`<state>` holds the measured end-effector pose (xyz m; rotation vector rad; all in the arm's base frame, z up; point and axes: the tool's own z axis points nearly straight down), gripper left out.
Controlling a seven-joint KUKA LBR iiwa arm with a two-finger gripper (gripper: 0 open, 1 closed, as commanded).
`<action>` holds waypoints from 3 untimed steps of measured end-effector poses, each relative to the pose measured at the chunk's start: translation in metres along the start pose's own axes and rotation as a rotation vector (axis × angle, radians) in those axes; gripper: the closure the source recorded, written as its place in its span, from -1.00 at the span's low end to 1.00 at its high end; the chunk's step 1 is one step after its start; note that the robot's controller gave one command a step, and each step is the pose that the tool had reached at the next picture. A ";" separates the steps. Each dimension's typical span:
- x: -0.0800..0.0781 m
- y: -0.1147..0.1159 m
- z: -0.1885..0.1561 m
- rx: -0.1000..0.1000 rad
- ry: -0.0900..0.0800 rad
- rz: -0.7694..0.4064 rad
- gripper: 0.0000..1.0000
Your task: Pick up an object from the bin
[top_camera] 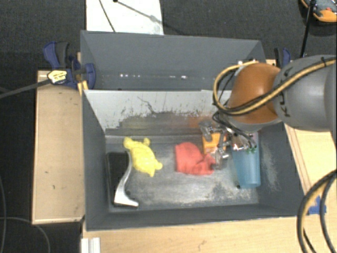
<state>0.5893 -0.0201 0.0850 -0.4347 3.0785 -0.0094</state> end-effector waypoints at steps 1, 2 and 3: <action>-0.007 0.028 0.011 -0.010 0.018 0.007 -1.00; -0.010 0.049 0.014 -0.010 0.025 -0.056 -1.00; -0.015 0.057 0.014 -0.011 0.024 -0.041 -1.00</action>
Offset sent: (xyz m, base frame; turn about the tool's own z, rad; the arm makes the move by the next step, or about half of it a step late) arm -0.0055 0.0529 -0.0150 -0.0605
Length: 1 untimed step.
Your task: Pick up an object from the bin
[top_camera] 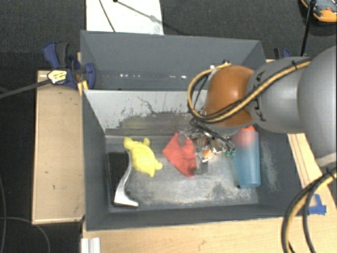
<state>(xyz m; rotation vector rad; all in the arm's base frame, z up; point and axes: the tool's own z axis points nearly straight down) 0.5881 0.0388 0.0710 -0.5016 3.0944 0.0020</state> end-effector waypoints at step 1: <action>-0.007 0.014 0.000 0.002 -0.001 -0.174 -1.00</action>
Offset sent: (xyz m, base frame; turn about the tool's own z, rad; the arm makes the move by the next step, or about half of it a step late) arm -0.0200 0.0172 -0.0010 -0.0129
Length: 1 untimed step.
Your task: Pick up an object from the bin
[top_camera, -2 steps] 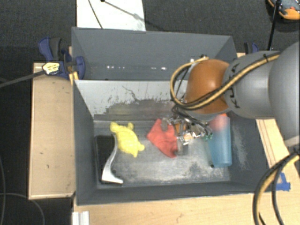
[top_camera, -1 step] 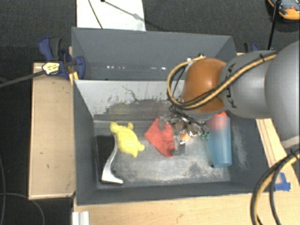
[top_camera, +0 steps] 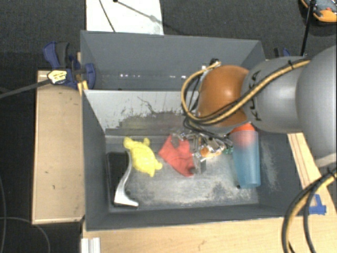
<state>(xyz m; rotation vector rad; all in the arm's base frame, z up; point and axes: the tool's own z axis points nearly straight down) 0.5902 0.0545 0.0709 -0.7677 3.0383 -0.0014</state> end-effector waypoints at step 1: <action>0.006 0.007 0.000 -0.003 0.004 -0.175 -1.00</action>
Offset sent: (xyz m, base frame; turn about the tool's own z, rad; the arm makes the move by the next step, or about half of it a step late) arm 0.0008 0.0201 -0.0009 -0.3329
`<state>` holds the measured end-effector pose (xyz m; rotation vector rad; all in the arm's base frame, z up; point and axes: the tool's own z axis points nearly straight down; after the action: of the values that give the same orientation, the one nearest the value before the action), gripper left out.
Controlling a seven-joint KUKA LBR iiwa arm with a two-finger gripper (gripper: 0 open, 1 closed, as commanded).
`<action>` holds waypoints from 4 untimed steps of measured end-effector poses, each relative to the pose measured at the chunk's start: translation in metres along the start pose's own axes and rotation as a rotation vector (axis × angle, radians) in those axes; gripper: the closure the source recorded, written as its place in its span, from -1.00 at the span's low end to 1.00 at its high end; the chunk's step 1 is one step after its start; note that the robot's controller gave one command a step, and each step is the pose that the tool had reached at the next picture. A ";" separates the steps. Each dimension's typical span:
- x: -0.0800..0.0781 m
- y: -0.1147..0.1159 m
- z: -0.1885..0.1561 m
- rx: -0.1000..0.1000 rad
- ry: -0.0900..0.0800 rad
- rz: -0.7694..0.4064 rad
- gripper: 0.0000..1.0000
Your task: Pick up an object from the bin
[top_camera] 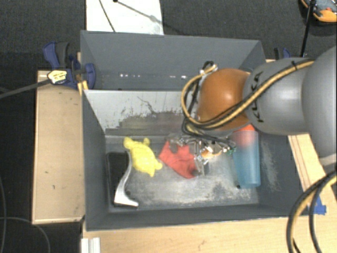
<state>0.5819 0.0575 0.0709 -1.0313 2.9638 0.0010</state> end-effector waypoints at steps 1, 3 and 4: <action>-0.019 0.007 0.000 0.002 -0.003 -0.156 1.00; -0.008 0.004 -0.001 0.000 -0.002 -0.145 1.00; -0.009 0.015 -0.048 -0.005 0.006 -0.147 1.00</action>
Offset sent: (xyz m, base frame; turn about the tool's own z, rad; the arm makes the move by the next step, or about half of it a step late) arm 0.0000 0.0000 0.0000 0.0000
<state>0.5793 0.0746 0.1189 -1.2485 2.8873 0.0045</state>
